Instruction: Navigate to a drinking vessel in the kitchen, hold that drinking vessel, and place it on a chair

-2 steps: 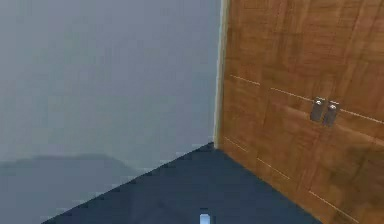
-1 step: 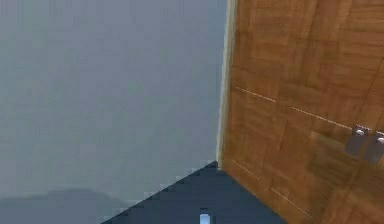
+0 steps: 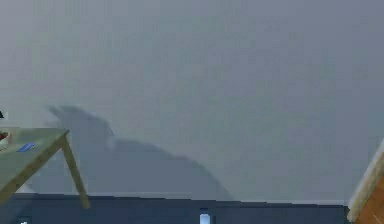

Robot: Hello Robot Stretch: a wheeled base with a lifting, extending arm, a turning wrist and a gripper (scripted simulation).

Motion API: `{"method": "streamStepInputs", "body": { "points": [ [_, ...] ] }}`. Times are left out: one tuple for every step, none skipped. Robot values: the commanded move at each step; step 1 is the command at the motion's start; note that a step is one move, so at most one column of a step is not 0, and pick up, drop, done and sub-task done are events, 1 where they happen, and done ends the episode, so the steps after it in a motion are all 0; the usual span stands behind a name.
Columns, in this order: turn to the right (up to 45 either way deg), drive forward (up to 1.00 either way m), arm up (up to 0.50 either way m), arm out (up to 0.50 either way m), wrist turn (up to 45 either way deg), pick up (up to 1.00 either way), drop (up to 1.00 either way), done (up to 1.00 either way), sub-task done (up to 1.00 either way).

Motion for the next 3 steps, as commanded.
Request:
{"method": "streamStepInputs", "body": {
  "points": [
    [0.0,0.55,0.00,0.00,0.0,0.00,0.00,0.00,0.00],
    [-45.0,0.00,0.00,0.00,0.0,0.00,0.00,0.00,0.00],
    [-15.0,0.00,0.00,0.00,0.0,0.00,0.00,0.00,0.00]
  ]
}}
